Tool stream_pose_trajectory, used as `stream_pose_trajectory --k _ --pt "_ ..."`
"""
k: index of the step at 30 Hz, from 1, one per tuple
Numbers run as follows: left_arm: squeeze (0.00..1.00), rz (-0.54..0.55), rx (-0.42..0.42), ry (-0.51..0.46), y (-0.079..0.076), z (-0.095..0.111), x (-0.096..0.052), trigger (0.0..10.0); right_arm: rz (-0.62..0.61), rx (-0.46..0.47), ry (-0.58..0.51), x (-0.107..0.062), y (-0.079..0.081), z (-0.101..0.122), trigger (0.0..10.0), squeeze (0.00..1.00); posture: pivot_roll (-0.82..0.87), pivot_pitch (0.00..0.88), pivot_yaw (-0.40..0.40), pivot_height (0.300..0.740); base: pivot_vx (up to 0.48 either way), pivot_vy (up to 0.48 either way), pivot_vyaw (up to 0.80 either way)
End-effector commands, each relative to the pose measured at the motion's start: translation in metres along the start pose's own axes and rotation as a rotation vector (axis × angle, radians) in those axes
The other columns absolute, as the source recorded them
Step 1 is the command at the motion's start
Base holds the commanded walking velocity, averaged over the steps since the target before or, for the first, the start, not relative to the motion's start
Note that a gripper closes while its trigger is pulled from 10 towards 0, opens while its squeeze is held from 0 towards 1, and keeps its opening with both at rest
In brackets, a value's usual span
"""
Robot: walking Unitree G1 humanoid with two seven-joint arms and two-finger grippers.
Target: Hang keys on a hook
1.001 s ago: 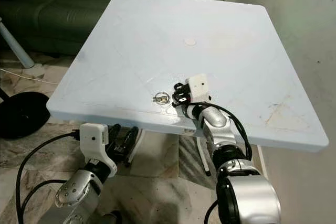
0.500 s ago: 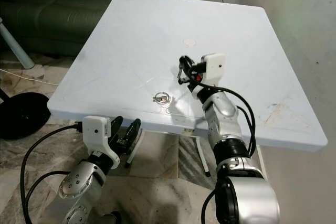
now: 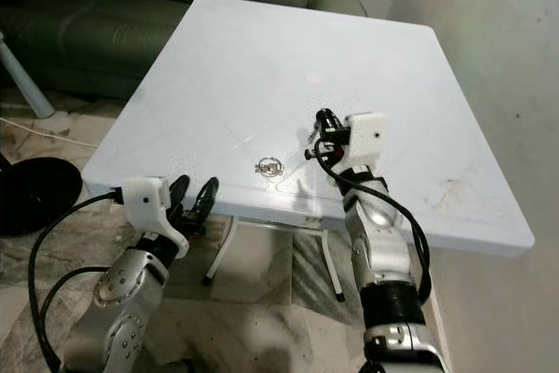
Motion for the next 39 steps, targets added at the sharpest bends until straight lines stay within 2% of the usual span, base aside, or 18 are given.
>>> stream_pose_trajectory --k 1,3,5,9,13,25,39 --pt "0.00 -0.004 0.003 -0.024 0.005 0.004 0.002 10.0 -0.024 -0.019 -0.012 -0.006 -0.003 0.007 10.0 0.00 0.25 0.042 -0.084 0.736 0.000 0.000 0.00" --pt "0.00 0.025 0.016 -0.035 0.019 0.007 0.004 10.0 -0.075 -0.056 -0.004 -0.019 -0.012 0.007 10.0 0.00 0.24 0.025 -0.071 0.736 0.000 0.000 0.00" --pt "0.00 0.027 0.017 -0.037 0.021 0.007 0.005 10.0 -0.079 -0.064 -0.003 -0.021 -0.013 0.007 10.0 0.00 0.24 0.025 -0.071 0.736 0.000 0.000 0.00" --pt "0.00 0.069 0.042 -0.026 0.043 0.003 0.006 10.0 -0.148 -0.097 0.056 -0.040 -0.027 -0.007 10.0 0.00 0.22 0.000 -0.049 0.736 0.000 0.000 0.00" --pt "0.00 0.097 0.062 -0.004 0.056 -0.005 0.007 10.0 -0.182 -0.115 0.101 -0.049 -0.034 -0.019 10.0 0.00 0.22 0.000 -0.042 0.736 0.000 0.000 0.00" --pt "0.00 0.116 0.026 -0.017 0.061 -0.006 0.018 10.0 -0.230 -0.131 0.162 -0.059 -0.047 -0.040 10.0 0.00 0.22 0.000 -0.036 0.736 0.000 0.000 0.00" --pt "0.00 0.129 -0.017 -0.021 0.065 -0.006 0.029 10.0 -0.213 -0.169 0.152 -0.054 -0.044 -0.042 10.0 0.00 0.21 0.000 -0.023 0.736 0.000 0.000 0.00"
Point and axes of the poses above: a point about 5 cm out from each wrist's last joint towards the gripper, its own x axis pointing out of the wrist towards the gripper, its own z axis along the axis of the wrist's last joint, y = z × x, the point moved 2 cm from there along x, pointing out of the wrist towards the gripper, and after that the axes turned 3 degrees about x, right-handed, at the moved point
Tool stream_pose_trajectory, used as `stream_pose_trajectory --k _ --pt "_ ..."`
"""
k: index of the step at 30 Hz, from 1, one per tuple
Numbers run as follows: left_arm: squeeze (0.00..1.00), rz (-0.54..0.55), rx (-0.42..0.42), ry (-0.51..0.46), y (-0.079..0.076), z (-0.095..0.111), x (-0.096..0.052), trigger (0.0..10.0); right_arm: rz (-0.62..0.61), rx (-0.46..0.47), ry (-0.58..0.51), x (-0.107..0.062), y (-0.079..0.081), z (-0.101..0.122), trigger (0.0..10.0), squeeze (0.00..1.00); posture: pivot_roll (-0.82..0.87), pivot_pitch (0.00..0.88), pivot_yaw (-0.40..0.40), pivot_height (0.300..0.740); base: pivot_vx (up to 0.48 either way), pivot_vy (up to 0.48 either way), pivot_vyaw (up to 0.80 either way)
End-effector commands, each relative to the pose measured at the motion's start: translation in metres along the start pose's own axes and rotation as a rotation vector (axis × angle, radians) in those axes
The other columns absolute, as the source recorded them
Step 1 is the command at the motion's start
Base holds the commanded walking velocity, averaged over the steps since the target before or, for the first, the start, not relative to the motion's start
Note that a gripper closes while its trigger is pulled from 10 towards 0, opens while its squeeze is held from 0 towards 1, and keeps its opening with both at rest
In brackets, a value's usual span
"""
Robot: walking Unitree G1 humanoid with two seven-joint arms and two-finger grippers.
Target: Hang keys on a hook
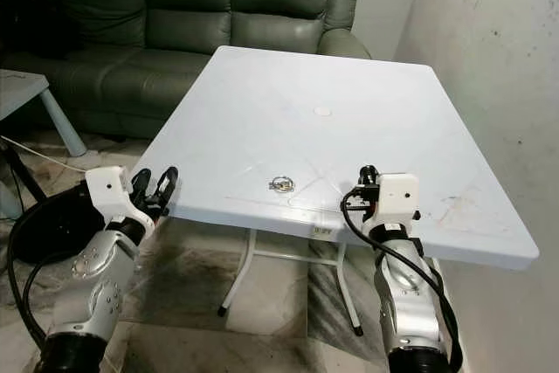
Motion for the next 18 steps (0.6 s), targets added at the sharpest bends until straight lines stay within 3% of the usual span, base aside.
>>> stream_pose_trajectory --k 1,4,11,18 --pt "0.00 0.001 -0.008 -0.008 0.001 0.002 0.003 10.0 -0.002 -0.022 -0.012 0.004 0.000 0.004 10.0 0.00 0.21 0.000 -0.023 0.736 0.000 0.285 0.00" --pt "0.00 0.004 -0.017 -0.006 0.001 0.002 0.005 10.0 0.011 -0.018 0.013 0.006 0.004 0.001 10.0 0.00 0.21 0.000 -0.023 0.736 0.000 0.464 -0.16" --pt "0.00 0.012 -0.031 -0.002 0.000 0.000 0.006 10.0 0.017 -0.019 0.036 0.008 0.006 -0.004 10.0 0.00 0.21 0.000 -0.020 0.736 0.000 0.480 -0.75" --pt "0.00 0.079 -0.068 0.026 0.003 -0.007 0.005 10.0 0.037 -0.007 0.058 0.001 0.016 -0.010 10.0 0.00 0.20 0.000 -0.021 0.736 0.000 0.000 -0.77"
Point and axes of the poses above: a point about 5 cm out from each wrist's last joint towards the gripper, its own x axis pointing out of the wrist towards the gripper, its own z axis along the axis of the wrist's last joint, y = z × x, the point moved 2 cm from there along x, pointing out of the wrist towards the gripper, and after that the axes turned 3 degrees about x, right-handed, at the moved point
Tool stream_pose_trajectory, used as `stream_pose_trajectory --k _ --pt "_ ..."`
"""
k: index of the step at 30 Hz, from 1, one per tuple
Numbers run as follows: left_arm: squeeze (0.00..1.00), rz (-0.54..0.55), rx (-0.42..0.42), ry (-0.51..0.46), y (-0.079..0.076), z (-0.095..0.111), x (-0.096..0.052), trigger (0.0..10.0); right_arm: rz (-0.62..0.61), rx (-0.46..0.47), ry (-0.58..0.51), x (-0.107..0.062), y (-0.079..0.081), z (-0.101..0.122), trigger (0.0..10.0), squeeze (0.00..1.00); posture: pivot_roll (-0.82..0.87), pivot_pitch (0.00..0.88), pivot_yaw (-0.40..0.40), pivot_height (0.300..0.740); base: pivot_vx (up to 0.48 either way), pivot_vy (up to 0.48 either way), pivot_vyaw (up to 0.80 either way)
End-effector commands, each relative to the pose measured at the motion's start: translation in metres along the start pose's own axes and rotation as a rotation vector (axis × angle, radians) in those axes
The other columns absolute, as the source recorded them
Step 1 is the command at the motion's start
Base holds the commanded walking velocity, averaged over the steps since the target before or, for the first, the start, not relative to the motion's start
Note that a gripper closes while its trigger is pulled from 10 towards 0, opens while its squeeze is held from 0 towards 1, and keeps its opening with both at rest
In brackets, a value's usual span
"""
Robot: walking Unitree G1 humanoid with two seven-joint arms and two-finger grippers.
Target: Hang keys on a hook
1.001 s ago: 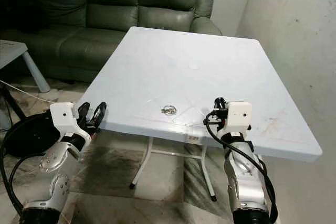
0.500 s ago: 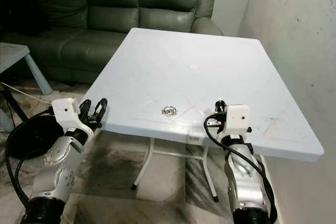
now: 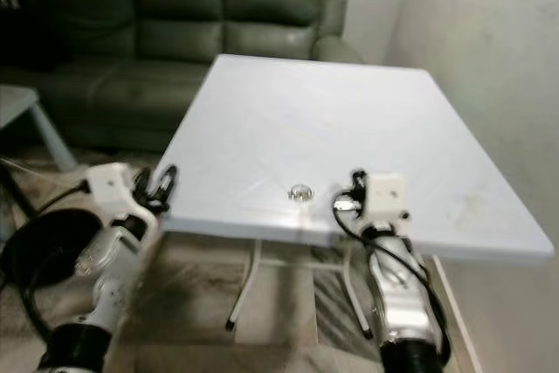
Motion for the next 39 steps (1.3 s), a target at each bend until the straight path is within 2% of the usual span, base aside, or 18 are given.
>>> stream_pose_trajectory --k 1,9,19,24,30,39 --pt "0.00 -0.008 -0.015 0.022 -0.009 -0.004 0.003 10.0 -0.017 -0.019 0.003 -0.004 -0.007 0.000 10.0 0.00 0.20 0.000 -0.021 0.736 0.000 0.000 -0.77" --pt "0.00 -0.009 -0.014 0.037 -0.013 -0.006 0.000 10.0 -0.017 -0.006 0.013 -0.009 -0.002 -0.003 10.0 0.00 0.20 0.000 -0.013 0.736 0.000 0.000 -0.77" --pt "0.00 -0.030 0.040 0.028 -0.015 -0.001 -0.004 10.0 -0.025 -0.019 -0.018 -0.008 -0.001 0.006 10.0 0.00 0.20 0.000 0.002 0.736 0.000 0.000 -0.77" --pt "0.00 -0.095 0.099 -0.036 -0.024 0.020 -0.003 10.0 -0.031 -0.032 -0.094 -0.002 -0.005 0.029 10.0 0.00 0.19 0.000 0.004 0.736 0.000 0.000 -0.77" --pt "0.00 -0.129 0.118 -0.068 -0.025 0.034 -0.004 10.0 -0.024 -0.019 -0.127 0.000 -0.006 0.042 10.0 0.00 0.19 0.000 0.007 0.736 0.000 0.000 -0.77" --pt "0.00 -0.095 0.096 -0.059 -0.019 0.034 -0.004 10.0 -0.009 -0.029 -0.109 -0.003 0.004 0.038 10.0 0.00 0.19 0.000 0.010 0.736 0.000 0.000 -0.77"
Point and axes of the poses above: a point about 5 cm out from each wrist's last joint towards the gripper, its own x axis pointing out of the wrist towards the gripper, its own z axis along the axis of the wrist's last joint, y = z × x, the point moved 2 cm from there along x, pointing out of the wrist towards the gripper, and after that the axes turned 3 degrees about x, right-handed, at the moved point
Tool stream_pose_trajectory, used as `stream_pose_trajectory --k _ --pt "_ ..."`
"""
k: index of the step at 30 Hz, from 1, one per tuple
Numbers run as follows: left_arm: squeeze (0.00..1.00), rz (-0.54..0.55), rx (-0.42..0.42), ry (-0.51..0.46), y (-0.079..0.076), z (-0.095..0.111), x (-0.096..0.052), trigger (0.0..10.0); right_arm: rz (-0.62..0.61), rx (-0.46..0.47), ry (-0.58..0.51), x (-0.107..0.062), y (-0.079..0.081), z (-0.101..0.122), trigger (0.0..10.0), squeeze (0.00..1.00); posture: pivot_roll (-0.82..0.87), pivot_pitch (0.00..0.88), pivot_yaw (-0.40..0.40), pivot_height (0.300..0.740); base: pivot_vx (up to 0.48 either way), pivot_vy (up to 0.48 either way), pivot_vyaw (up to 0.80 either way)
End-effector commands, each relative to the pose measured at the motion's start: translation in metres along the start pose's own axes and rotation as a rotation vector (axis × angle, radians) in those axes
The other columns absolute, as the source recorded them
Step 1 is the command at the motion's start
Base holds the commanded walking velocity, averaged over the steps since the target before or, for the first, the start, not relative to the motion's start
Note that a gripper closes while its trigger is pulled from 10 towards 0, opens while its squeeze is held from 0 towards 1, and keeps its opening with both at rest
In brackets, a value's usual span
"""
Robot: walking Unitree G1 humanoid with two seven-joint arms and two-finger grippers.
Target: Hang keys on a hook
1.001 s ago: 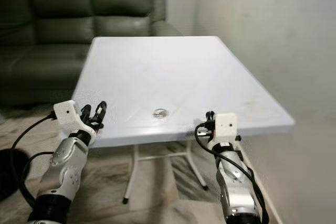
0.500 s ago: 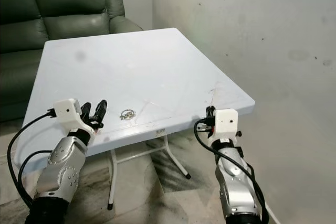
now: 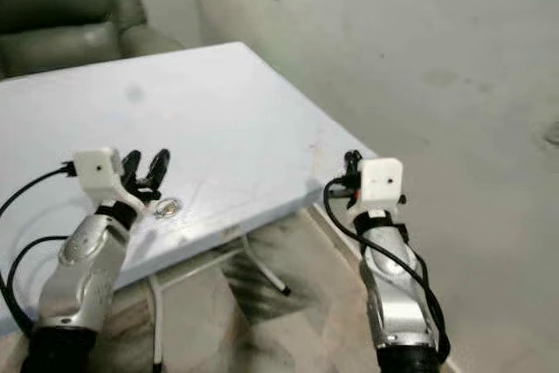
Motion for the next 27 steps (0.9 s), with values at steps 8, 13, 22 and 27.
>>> stream_pose_trajectory --k 8,13,22,27 --pt "0.00 -0.014 -0.034 0.009 -0.0100 -0.0026 0.0005 10.0 -0.020 -0.007 0.005 -0.0025 -0.0023 0.0015 10.0 0.00 0.19 0.000 0.007 0.736 0.000 0.000 -0.77" --pt "0.00 -0.015 -0.026 0.007 -0.0101 -0.0029 0.0015 10.0 -0.026 -0.011 0.000 -0.0017 -0.0043 0.0027 10.0 0.00 0.19 0.000 0.010 0.736 0.000 0.000 -0.77" --pt "0.00 -0.015 -0.026 0.007 -0.0101 -0.0029 0.0015 10.0 -0.026 -0.011 0.000 -0.0017 -0.0043 0.0027 10.0 0.00 0.19 0.000 0.010 0.736 0.000 0.000 -0.77" --pt "0.00 -0.015 -0.026 0.007 -0.0101 -0.0029 0.0015 10.0 -0.026 -0.011 0.000 -0.0017 -0.0043 0.0027 10.0 0.00 0.19 0.000 0.010 0.736 0.000 0.000 -0.77"
Point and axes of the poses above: a point about 5 cm out from each wrist's last joint towards the gripper, its own x axis pointing out of the wrist towards the gripper, its own z axis along the axis of the wrist's last joint, y = z × x, the point moved 2 cm from there along x, pointing out of the wrist towards the gripper, and after that the axes turned 3 degrees about x, right-handed, at the moved point
